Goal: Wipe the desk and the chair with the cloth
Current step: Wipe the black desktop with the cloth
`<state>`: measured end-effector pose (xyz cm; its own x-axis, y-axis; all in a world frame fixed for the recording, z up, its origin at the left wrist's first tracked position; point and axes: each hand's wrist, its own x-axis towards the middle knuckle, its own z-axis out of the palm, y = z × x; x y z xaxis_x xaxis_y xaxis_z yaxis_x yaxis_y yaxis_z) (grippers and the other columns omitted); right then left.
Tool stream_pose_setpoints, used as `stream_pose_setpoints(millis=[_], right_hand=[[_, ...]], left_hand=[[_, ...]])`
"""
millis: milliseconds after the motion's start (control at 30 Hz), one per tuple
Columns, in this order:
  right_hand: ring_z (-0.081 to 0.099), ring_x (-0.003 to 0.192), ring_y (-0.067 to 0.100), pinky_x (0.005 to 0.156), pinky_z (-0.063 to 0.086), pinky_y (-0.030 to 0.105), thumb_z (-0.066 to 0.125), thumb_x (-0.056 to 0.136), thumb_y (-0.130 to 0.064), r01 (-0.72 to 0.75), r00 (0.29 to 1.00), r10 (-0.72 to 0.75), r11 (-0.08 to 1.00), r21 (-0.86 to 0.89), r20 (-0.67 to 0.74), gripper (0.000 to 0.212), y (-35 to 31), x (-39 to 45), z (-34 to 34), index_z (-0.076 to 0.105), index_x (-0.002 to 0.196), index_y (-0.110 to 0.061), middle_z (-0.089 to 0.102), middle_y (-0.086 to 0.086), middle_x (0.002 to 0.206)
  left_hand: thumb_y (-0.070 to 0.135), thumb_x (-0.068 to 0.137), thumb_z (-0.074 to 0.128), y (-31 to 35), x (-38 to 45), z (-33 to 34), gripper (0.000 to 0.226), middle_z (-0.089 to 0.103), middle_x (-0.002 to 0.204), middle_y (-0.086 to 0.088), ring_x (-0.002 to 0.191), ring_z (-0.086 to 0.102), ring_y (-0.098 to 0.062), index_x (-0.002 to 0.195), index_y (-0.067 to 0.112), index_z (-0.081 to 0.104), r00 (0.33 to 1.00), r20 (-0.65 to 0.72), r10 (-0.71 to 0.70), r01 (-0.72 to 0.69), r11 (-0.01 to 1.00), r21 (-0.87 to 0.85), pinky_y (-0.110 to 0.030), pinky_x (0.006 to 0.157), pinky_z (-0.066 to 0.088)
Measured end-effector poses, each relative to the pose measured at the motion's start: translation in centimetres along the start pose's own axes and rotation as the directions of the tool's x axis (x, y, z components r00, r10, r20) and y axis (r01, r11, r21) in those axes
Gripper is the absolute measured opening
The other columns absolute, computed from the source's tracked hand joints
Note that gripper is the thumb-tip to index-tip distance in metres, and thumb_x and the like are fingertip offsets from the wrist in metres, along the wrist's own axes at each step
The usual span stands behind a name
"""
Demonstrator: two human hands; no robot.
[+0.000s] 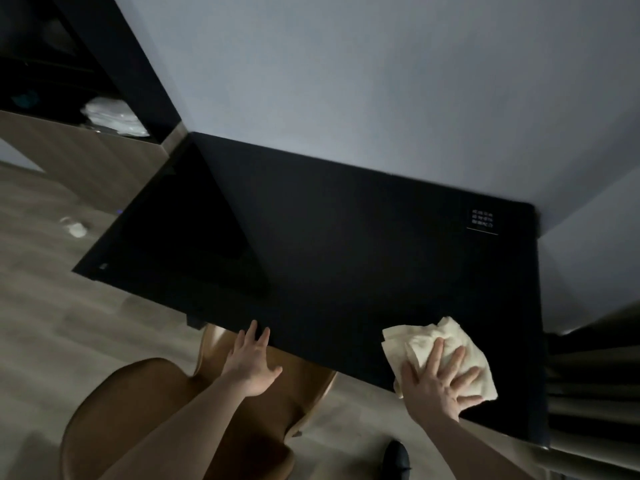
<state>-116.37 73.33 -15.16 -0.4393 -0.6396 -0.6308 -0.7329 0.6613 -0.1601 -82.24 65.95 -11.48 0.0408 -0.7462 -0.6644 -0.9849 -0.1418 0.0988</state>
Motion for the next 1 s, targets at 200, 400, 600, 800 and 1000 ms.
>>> stream_pose_setpoints(millis=[200, 400, 600, 800, 1000], right_hand=[[-0.030, 0.154, 0.052, 0.117, -0.003, 0.081, 0.025, 0.100, -0.073, -0.054, 0.999, 0.054, 0.997, 0.053, -0.001, 0.090, -5.6, -2.0, 3.0, -0.026, 0.164, -0.034, -0.034, 0.011, 0.170], [-0.038, 0.149, 0.054, 0.116, -0.006, 0.083, 0.022, 0.100, -0.073, -0.025, 0.999, 0.023, 0.998, 0.058, 0.033, 0.091, -11.7, -3.1, 5.1, -0.039, 0.157, -0.035, -0.046, 0.013, 0.164], [-0.036, 0.151, 0.051, 0.116, -0.009, 0.080, 0.029, 0.100, -0.077, 0.126, 0.991, -0.127, 0.992, 0.029, 0.045, 0.095, -10.9, -1.8, 4.0, -0.037, 0.158, -0.039, -0.042, 0.012, 0.166], [-0.028, 0.156, 0.038, 0.120, -0.005, 0.075, 0.044, 0.089, -0.084, 0.109, 0.994, -0.104, 0.980, 0.166, -0.037, 0.105, -10.1, -1.5, 1.4, -0.023, 0.158, -0.043, -0.027, 0.000, 0.170], [-0.037, 0.151, 0.049, 0.119, -0.006, 0.080, 0.020, 0.096, -0.081, 0.032, 0.999, -0.029, 0.995, 0.100, -0.024, 0.094, -14.8, -1.5, 3.0, -0.034, 0.159, -0.037, -0.040, 0.009, 0.168]], left_hand=[[0.054, 0.098, 0.066, -6.6, 0.3, -1.9, 0.096, -0.013, 0.176, 0.001, 0.163, -0.005, -0.031, 0.169, 0.034, 0.003, 0.998, 0.048, 0.033, -0.035, 0.998, 0.047, -0.053, 0.130, 0.018], [0.051, 0.100, 0.065, -8.3, 0.9, -3.1, 0.094, -0.017, 0.176, 0.004, 0.163, -0.004, -0.030, 0.169, 0.035, 0.004, 0.992, 0.106, 0.064, -0.067, 0.997, 0.023, -0.052, 0.130, 0.020], [0.049, 0.100, 0.066, -6.5, 2.0, -4.2, 0.095, -0.013, 0.176, 0.000, 0.163, -0.002, -0.033, 0.169, 0.035, 0.002, 0.994, 0.103, 0.021, -0.022, 1.000, 0.003, -0.049, 0.128, 0.023], [0.044, 0.101, 0.065, -5.5, 1.8, -5.1, 0.089, -0.006, 0.177, 0.000, 0.162, 0.005, -0.033, 0.169, 0.037, 0.008, 0.993, 0.119, 0.012, -0.010, 1.000, -0.013, -0.046, 0.126, 0.030], [0.048, 0.099, 0.067, -8.6, 3.3, -7.2, 0.088, 0.000, 0.176, 0.003, 0.161, 0.013, -0.028, 0.168, 0.034, 0.015, 0.997, 0.075, 0.024, -0.021, 0.999, -0.040, -0.046, 0.127, 0.032]])
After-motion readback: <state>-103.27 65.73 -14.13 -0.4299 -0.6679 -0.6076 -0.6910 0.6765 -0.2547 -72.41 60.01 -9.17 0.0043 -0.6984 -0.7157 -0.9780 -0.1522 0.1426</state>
